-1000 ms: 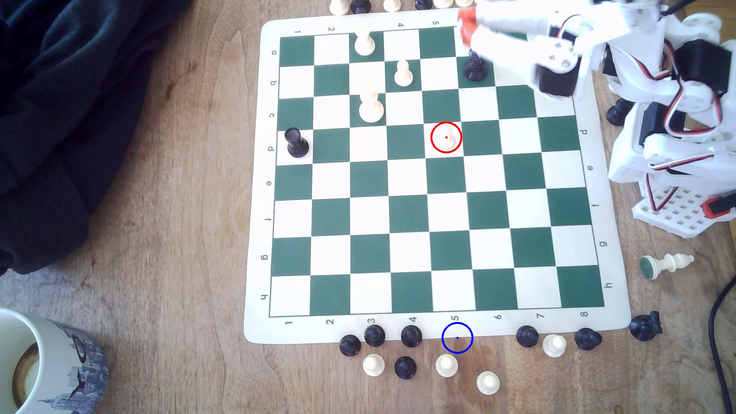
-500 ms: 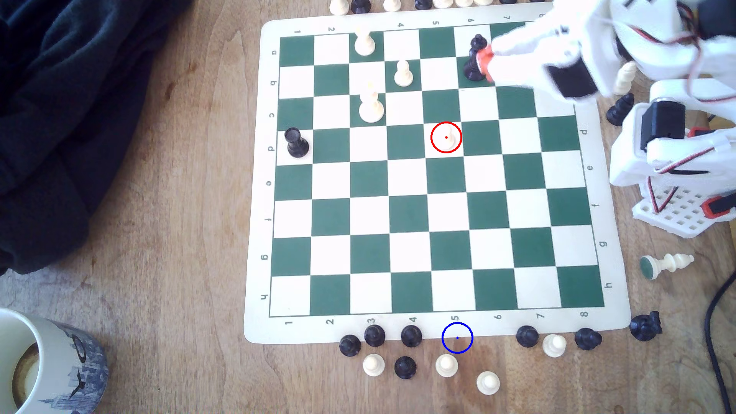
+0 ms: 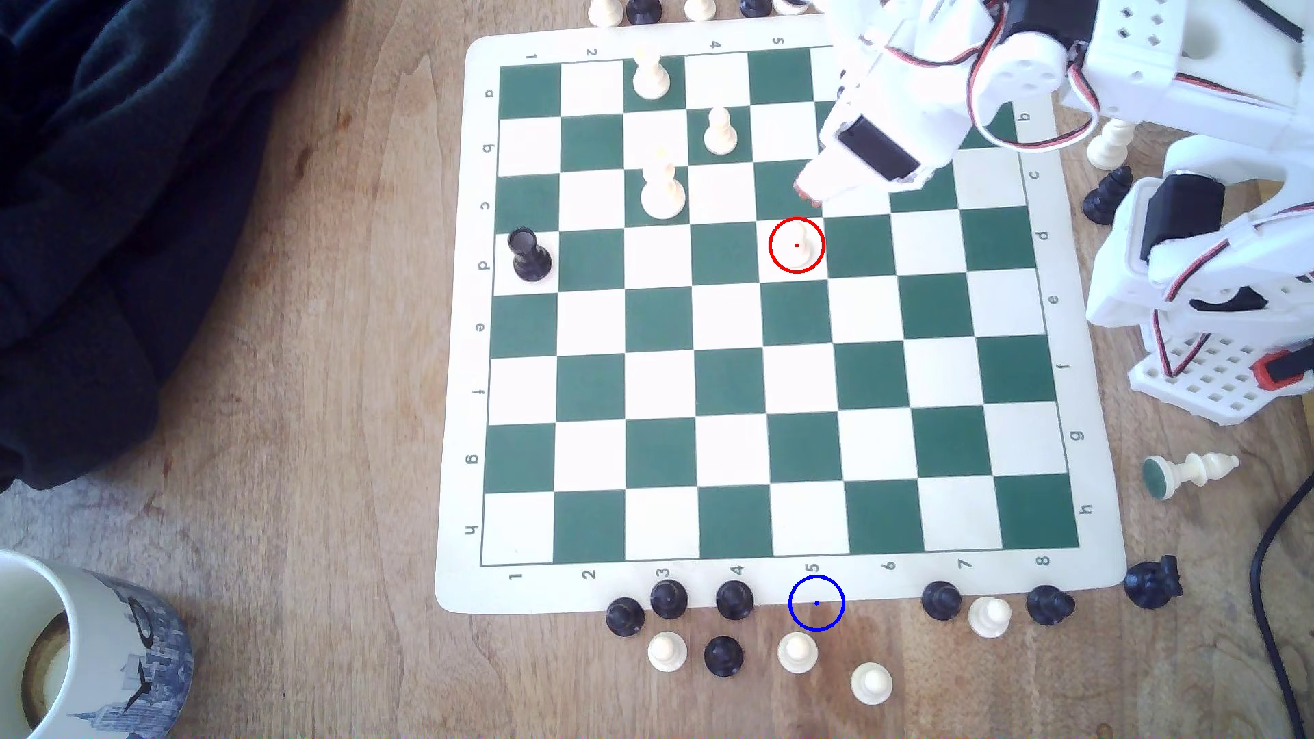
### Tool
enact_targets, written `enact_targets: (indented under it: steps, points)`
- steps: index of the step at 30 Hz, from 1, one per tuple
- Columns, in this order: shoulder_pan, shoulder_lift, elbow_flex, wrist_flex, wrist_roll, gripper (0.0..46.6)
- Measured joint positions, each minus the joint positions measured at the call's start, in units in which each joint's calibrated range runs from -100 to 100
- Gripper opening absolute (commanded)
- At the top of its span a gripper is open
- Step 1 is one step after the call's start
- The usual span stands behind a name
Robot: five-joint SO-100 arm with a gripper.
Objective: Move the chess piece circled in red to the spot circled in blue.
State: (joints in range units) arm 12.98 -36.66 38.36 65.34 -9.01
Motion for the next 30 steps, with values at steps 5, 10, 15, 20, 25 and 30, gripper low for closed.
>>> enact_targets:
  steps: [5,10,15,20,25,30]
  points:
    - [-0.1,5.7,0.0,-1.9,0.0,16.3]
    - [0.1,11.2,0.0,-4.1,0.2,17.2]
    - [1.5,15.2,0.0,-5.9,0.3,17.8]
    - [1.5,18.9,0.0,-8.3,0.3,17.8]
    - [1.2,21.1,0.0,-10.0,0.3,17.3]
    - [-0.5,22.5,0.0,-10.8,0.4,17.1]
